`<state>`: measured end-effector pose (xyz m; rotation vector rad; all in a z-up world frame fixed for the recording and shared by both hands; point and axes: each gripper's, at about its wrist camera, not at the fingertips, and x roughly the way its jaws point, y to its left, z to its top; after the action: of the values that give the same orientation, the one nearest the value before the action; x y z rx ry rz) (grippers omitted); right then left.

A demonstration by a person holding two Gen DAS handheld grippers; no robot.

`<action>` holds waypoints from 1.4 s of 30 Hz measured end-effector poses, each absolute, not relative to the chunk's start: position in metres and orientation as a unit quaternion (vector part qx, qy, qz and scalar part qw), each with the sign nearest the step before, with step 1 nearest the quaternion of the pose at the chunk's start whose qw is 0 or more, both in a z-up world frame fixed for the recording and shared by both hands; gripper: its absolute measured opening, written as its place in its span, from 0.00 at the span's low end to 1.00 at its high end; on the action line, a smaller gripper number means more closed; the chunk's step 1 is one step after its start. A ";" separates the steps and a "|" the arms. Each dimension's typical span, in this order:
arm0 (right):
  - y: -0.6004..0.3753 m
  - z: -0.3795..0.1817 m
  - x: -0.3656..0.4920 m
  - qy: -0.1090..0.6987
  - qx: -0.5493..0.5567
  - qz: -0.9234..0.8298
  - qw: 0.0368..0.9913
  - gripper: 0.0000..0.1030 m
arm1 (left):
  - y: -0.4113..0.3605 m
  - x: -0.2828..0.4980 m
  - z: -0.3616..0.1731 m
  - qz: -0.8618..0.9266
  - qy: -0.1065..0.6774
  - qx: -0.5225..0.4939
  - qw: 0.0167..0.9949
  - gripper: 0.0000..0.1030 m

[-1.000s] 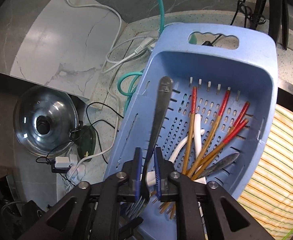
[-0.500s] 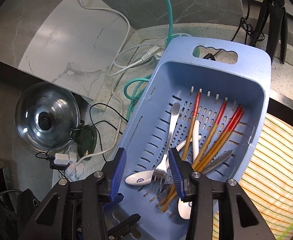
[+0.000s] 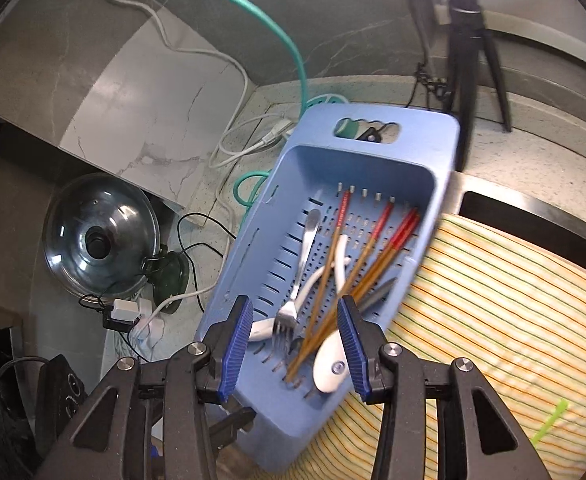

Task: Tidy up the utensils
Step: 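Open the right tool to drop the metal fork into the basket, then move the left tool over the white spork while the right tool approaches the green spoon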

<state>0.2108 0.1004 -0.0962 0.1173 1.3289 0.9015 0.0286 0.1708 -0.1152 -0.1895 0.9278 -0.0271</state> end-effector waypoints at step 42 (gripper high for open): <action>-0.118 -0.194 0.141 0.659 0.144 0.214 0.707 0.27 | -0.013 0.067 -0.185 -0.239 0.564 0.063 0.788 0.29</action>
<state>0.1407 -0.1183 -0.1942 0.3194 1.4648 0.4744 0.0668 -0.0129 -0.1850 0.1353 1.2155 -0.5147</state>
